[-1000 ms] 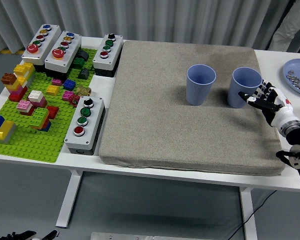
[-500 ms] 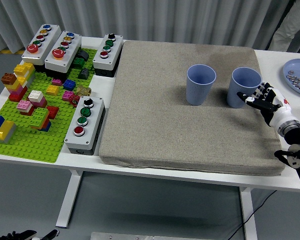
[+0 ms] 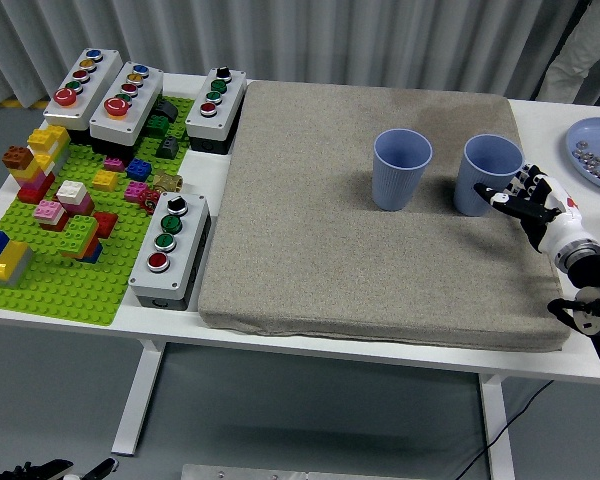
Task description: Pick cup pour cup place
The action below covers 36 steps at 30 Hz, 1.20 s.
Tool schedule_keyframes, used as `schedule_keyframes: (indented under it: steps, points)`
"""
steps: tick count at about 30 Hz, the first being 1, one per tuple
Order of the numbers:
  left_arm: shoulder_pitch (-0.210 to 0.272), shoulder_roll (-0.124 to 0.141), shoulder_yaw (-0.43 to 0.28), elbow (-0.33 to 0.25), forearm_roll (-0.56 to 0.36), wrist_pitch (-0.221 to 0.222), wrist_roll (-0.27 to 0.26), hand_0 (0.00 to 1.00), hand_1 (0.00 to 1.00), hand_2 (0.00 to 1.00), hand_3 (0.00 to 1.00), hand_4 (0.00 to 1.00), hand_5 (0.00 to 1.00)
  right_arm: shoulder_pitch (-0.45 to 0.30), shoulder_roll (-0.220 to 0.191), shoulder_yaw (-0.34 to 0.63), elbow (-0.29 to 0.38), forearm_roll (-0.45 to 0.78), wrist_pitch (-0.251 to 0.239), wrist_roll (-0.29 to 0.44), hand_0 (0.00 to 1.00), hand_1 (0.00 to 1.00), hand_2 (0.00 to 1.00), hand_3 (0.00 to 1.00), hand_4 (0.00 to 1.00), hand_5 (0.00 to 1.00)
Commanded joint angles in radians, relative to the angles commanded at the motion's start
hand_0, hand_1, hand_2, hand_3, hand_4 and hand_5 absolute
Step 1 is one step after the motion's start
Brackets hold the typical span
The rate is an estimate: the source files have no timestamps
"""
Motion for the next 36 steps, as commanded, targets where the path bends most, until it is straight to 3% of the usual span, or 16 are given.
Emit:
schedule_keyframes:
  steps: [36]
  points:
    - [-0.005, 0.001, 0.001, 0.0, 0.0, -0.001, -0.001, 0.77, 0.765, 0.829, 0.684, 0.511, 0.998, 0.029, 0.023, -0.016, -0.046, 0.014, -0.007, 0.003, 0.927, 0.88, 0.948, 0.902, 0.839, 0.231]
